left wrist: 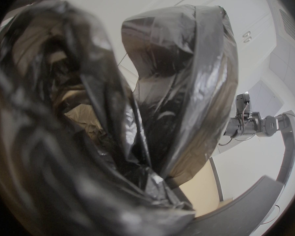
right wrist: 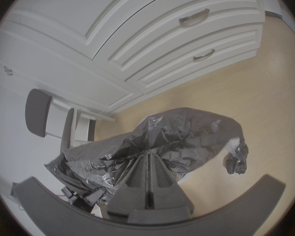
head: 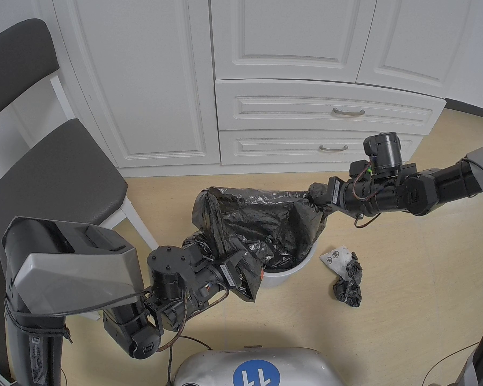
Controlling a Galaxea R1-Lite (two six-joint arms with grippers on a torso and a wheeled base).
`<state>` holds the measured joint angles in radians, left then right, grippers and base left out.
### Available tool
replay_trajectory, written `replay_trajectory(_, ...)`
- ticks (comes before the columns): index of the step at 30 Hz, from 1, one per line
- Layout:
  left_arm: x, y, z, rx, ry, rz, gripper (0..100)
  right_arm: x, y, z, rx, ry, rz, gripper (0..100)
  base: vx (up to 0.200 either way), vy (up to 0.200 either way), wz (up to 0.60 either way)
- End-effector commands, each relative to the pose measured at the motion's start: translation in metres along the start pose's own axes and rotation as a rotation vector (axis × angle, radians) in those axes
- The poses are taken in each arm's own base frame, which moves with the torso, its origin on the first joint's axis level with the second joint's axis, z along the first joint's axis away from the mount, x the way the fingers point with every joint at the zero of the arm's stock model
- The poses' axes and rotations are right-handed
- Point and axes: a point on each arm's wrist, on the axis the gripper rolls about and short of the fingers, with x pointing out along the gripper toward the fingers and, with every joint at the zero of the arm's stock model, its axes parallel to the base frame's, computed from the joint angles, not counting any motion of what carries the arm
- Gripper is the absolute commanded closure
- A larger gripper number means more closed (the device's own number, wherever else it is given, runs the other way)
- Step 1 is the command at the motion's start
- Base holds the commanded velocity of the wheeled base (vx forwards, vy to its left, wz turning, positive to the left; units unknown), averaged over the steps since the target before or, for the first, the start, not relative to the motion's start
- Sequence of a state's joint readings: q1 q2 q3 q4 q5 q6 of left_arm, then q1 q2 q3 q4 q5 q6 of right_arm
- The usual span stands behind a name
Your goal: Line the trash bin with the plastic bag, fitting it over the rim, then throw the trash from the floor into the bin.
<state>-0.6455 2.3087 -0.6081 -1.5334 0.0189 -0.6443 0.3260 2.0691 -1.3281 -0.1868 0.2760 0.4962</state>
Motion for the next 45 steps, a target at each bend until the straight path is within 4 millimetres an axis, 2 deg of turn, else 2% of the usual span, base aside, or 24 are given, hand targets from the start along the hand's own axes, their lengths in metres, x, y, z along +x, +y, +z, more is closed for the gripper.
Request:
replay_trajectory(1, 0.000, 0.006, 0.007, -0.004, -0.024, 0.017, 100, 0.018, 0.002, -0.015, -0.013, 0.058, 0.004, 100, 0.000, 0.000, 0.00)
replay_trajectory(5, -0.001, 0.008, 0.012, -0.006, -0.035, 0.022, 100, 0.049, 0.005, -0.040, -0.018, 0.132, 0.001, 100, 0.000, 0.000, 0.00)
replay_trajectory(11, -0.002, 0.008, 0.013, -0.006, -0.035, 0.022, 100, 0.090, -0.001, -0.060, 0.022, 0.150, -0.031, 100, 0.000, 0.000, 0.00)
replay_trajectory(18, -0.001, 0.007, 0.008, -0.005, -0.023, 0.021, 100, 0.126, -0.013, -0.065, 0.141, 0.111, -0.038, 100, 0.000, 0.000, 0.00)
replay_trajectory(29, 0.006, 0.002, -0.004, 0.037, 0.006, -0.004, 100, 0.156, -0.024, -0.070, 0.195, 0.106, -0.062, 100, 0.000, 0.000, 0.00)
replay_trajectory(33, 0.018, -0.005, -0.008, 0.167, -0.008, -0.042, 100, 0.170, -0.026, -0.068, 0.208, 0.106, -0.129, 100, 0.000, 0.000, 0.00)
replay_trajectory(35, 0.021, -0.007, -0.007, 0.189, -0.018, -0.053, 100, 0.172, -0.025, -0.066, 0.222, 0.096, -0.134, 100, 0.000, 0.000, 0.00)
replay_trajectory(38, 0.031, -0.015, -0.004, 0.203, -0.041, -0.081, 100, 0.164, -0.021, -0.051, 0.257, 0.065, -0.133, 100, 0.000, 0.000, 0.00)
replay_trajectory(43, 0.034, -0.014, -0.007, 0.210, 0.011, -0.062, 100, 0.126, -0.016, -0.021, 0.262, 0.046, -0.141, 100, 0.000, 0.000, 0.00)
replay_trajectory(45, 0.037, -0.014, -0.007, 0.213, 0.037, -0.059, 100, 0.105, -0.015, -0.008, 0.231, 0.046, -0.147, 100, 0.000, 0.000, 0.00)
